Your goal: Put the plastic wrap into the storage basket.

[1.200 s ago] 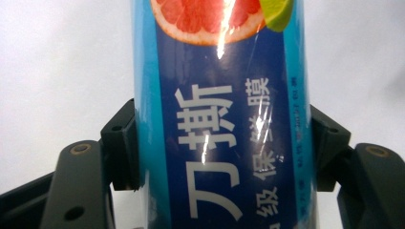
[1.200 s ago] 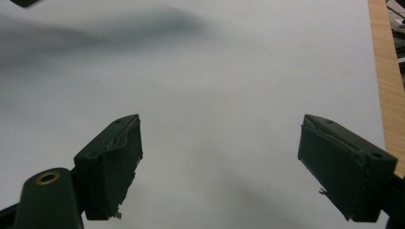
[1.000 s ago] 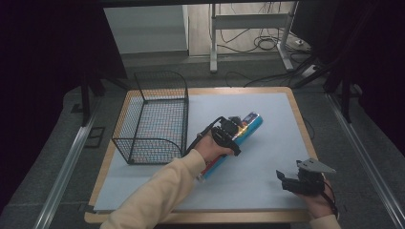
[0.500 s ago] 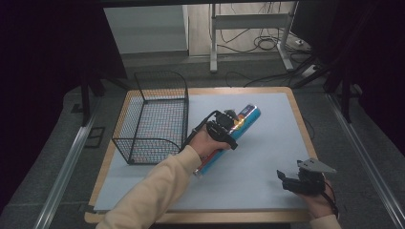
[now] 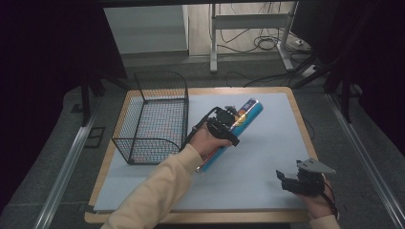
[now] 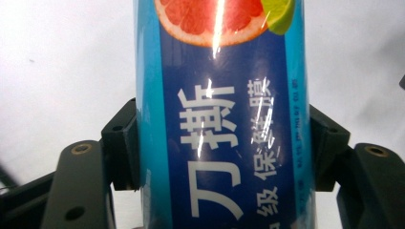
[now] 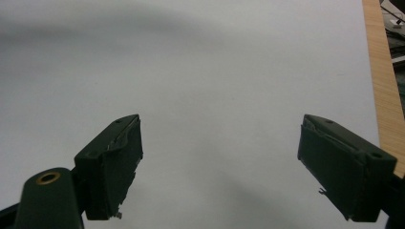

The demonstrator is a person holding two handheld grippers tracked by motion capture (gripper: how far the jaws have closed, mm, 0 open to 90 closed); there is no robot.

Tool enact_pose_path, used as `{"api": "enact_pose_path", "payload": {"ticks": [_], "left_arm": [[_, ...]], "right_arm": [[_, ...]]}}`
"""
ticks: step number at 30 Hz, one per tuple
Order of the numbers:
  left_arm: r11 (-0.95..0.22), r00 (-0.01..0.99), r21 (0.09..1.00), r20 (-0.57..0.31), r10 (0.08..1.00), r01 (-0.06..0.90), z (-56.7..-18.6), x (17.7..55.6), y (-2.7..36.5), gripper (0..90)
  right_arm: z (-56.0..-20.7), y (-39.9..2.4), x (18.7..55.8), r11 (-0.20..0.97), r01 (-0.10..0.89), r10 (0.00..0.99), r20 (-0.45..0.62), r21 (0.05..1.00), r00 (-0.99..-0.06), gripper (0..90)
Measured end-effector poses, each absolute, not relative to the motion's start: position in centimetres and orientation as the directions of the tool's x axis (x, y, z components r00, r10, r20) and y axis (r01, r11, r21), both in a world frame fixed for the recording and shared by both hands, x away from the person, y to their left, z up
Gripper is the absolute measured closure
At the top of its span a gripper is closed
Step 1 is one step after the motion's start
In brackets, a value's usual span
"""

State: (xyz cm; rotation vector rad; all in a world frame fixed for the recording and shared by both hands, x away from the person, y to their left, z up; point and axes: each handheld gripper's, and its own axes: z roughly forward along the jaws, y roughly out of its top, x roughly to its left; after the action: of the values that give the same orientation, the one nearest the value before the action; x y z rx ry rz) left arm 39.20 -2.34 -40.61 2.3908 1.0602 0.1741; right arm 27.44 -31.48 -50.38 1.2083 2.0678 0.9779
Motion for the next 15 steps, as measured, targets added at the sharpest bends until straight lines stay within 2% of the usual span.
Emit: {"api": "enact_pose_path", "payload": {"ticks": [15], "left_arm": [[-0.504,0.655,0.565,-0.090,0.750,0.654,-38.0,40.0,0.4,31.4]], "right_arm": [[-50.8,-31.8,27.6,0.337,0.508,0.895,-0.102,0.793,-0.435,15.8]]}}
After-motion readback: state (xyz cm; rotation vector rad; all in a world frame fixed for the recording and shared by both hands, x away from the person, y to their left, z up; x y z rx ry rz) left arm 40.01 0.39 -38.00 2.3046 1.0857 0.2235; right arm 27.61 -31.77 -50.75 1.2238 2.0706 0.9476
